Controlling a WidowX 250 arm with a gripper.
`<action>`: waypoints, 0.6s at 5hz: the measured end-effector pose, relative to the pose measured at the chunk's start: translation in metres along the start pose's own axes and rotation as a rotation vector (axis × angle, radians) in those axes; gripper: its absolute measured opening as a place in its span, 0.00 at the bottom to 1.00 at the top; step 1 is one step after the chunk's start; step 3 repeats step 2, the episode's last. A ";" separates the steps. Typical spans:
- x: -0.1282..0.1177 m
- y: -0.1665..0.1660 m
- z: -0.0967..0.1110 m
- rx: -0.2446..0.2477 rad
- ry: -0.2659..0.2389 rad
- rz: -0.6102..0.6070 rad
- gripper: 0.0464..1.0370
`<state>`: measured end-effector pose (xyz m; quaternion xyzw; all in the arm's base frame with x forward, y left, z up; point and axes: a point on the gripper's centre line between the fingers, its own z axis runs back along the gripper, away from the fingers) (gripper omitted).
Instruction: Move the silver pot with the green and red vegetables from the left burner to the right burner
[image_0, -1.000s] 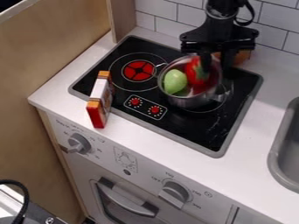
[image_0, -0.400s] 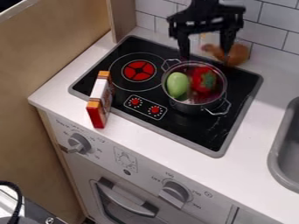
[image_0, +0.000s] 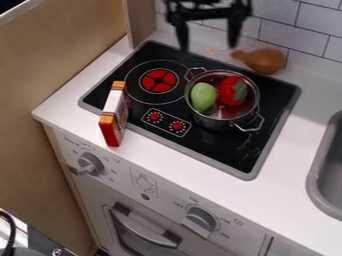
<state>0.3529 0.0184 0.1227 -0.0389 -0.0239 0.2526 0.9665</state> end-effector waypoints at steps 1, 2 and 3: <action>0.000 0.029 0.011 0.004 0.047 -0.042 0.96; -0.001 0.054 0.017 -0.017 0.063 -0.085 0.96; -0.001 0.054 0.017 -0.017 0.063 -0.085 0.96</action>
